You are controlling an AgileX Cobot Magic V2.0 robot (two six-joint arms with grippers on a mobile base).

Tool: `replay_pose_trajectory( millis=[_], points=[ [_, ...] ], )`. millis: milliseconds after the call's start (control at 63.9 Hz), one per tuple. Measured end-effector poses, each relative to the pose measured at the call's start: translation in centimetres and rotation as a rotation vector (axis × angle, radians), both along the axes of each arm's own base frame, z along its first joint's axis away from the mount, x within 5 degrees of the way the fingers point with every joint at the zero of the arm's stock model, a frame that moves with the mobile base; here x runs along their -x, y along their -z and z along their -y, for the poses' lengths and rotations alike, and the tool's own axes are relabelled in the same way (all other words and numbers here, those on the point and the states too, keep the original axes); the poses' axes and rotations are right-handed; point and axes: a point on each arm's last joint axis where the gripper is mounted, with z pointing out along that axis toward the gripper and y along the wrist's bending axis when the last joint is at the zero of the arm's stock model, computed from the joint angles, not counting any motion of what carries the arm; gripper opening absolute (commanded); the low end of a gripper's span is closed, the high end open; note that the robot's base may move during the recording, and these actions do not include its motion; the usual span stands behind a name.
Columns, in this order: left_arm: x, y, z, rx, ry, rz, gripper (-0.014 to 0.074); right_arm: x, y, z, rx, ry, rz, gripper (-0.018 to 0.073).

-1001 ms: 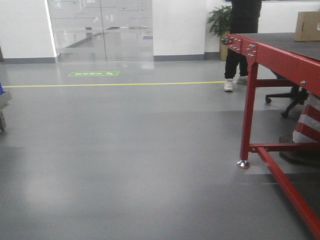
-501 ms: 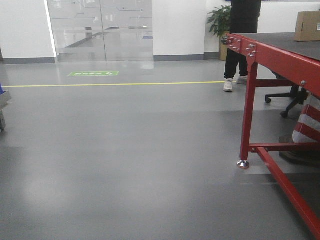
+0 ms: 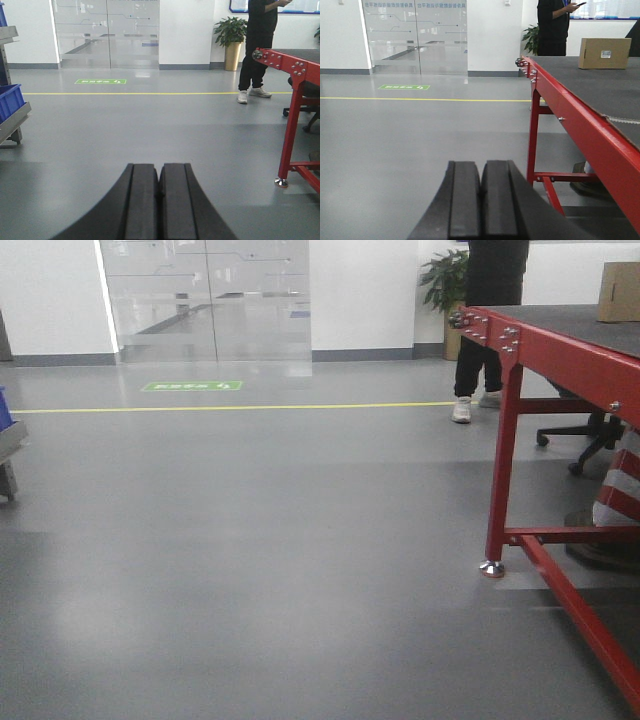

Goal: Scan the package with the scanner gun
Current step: 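Drive the base forward and turn toward the red-framed table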

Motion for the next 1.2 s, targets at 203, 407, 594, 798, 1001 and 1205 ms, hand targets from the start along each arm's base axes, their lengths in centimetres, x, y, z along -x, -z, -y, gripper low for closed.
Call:
replay_pose_trajectory(
  millis=[203,407,594,798,1001,1205],
  points=[
    [0.00,0.00,0.00,0.000,0.000,0.000,-0.0111,0.00,0.00,0.00,0.000,0.000,0.000,-0.0160],
    [0.00,0.00,0.00,0.000,0.000,0.000,-0.0111,0.00,-0.02,0.00,0.000,0.000,0.002,-0.0160],
    [0.00,0.00,0.00,0.000,0.000,0.000,-0.0111,0.00,-0.02,0.00,0.000,0.000,0.002,-0.0160],
    [0.00,0.00,0.00,0.000,0.000,0.000,-0.0111,0.00,-0.02,0.00,0.000,0.000,0.002,-0.0160],
    [0.00,0.00,0.00,0.000,0.000,0.000,-0.0111,0.00,-0.02,0.00,0.000,0.000,0.002,-0.0160],
    [0.00,0.00,-0.01,0.000,-0.002,0.000,-0.0111,0.00,-0.02,0.00,0.000,0.000,0.002,-0.0160]
  ],
)
